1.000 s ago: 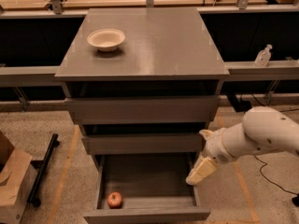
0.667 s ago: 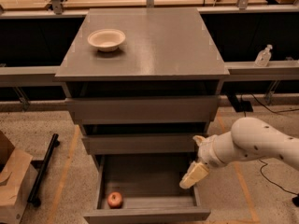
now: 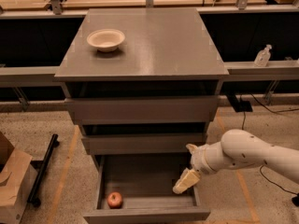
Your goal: Pick apple from bottom drawer and place on counter
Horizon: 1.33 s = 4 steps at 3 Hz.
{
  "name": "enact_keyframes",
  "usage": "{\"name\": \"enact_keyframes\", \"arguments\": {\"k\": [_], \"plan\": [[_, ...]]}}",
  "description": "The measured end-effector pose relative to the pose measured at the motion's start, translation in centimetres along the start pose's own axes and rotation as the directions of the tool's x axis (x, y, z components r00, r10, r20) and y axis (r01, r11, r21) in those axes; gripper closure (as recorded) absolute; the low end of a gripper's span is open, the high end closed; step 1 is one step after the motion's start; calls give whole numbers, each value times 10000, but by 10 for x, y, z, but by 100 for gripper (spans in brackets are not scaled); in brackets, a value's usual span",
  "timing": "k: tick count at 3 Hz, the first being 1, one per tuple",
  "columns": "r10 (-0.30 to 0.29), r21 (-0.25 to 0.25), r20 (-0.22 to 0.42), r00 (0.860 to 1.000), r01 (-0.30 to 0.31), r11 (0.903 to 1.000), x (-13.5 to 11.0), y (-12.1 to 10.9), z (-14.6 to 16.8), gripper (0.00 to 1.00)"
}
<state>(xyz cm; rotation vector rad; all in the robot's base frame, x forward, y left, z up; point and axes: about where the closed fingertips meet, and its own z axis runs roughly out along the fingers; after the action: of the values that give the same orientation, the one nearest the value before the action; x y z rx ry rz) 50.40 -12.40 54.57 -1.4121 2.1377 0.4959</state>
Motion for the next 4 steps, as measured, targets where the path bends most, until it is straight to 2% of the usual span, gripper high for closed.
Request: {"name": "enact_keyframes", "arguments": {"k": [1, 2, 3, 4], "plan": [[118, -244, 107, 9999, -115, 9996, 0, 1, 6, 0], [287, -766, 930, 9953, -216, 9968, -12, 3, 34, 0], [431, -1347, 1544, 9871, -222, 9906, -15, 11, 91, 0], [397, -1735, 1464, 9884, -139, 9847, -11, 17, 143, 0]]}}
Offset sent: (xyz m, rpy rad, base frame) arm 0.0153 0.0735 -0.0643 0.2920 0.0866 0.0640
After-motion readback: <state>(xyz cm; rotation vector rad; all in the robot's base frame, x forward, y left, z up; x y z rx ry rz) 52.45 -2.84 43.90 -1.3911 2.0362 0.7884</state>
